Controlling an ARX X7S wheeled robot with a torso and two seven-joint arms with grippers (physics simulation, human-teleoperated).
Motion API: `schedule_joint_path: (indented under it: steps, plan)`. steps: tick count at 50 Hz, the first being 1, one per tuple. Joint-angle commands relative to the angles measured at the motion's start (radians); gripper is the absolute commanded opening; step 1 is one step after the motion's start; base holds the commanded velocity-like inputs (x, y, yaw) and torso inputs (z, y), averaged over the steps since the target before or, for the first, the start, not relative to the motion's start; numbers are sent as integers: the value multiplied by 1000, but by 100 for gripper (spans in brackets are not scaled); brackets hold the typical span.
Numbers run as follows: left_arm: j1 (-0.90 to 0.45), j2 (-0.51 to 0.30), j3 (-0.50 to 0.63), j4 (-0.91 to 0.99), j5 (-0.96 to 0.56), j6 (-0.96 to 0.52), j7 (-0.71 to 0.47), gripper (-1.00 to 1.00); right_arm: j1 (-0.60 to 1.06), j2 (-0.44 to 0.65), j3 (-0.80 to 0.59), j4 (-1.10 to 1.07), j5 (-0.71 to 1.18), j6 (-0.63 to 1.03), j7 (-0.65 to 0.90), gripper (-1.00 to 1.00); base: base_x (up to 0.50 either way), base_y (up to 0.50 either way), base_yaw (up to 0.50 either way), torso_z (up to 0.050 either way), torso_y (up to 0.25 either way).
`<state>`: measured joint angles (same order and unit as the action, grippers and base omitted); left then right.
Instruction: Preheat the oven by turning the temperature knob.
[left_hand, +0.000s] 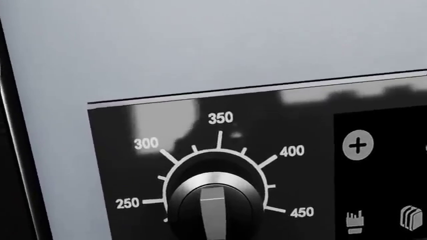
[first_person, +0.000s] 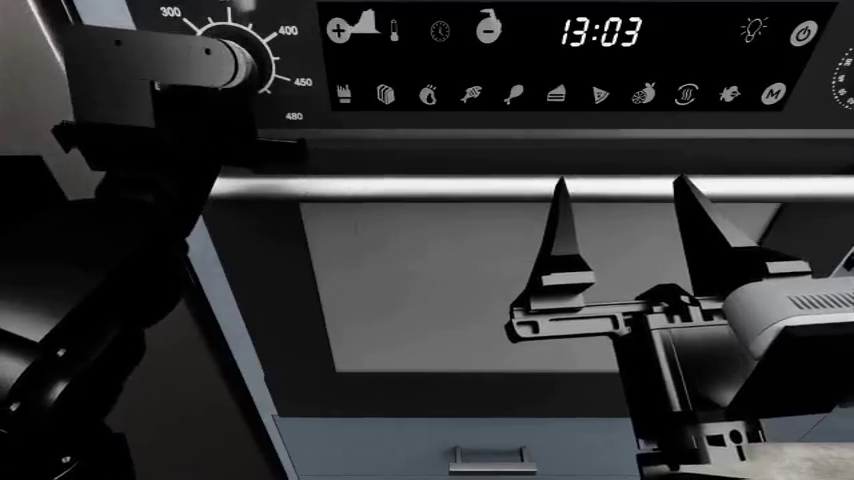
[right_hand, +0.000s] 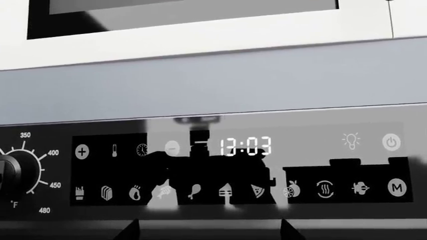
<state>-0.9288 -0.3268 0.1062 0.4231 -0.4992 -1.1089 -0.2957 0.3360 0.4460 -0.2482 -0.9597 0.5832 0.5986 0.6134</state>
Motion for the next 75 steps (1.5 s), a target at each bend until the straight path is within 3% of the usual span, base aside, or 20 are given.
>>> schedule_joint_path:
  steps: [1,19,29,45,75]
  plan:
    - [-13,-31,62,10,-16,-38,15,-100,2,10,-7,-1,7,-8,11,100,0,0,0,0,0]
    - [-22,-57,102,-4,2,-27,20,-100,9,22,-19,15,12,-25,23,100,-1,0,0,0,0]
    - [-55,-139,246,-2,55,-26,62,-100,10,28,-27,15,14,-30,31,100,1,0,-1,0,0]
    - [-68,-195,299,8,80,-15,81,-100,15,40,-37,14,19,-40,44,100,1,0,-1,0,0]
    - [-134,-299,521,3,238,112,109,-100,21,57,-55,24,25,-58,58,100,0,0,0,0,0]
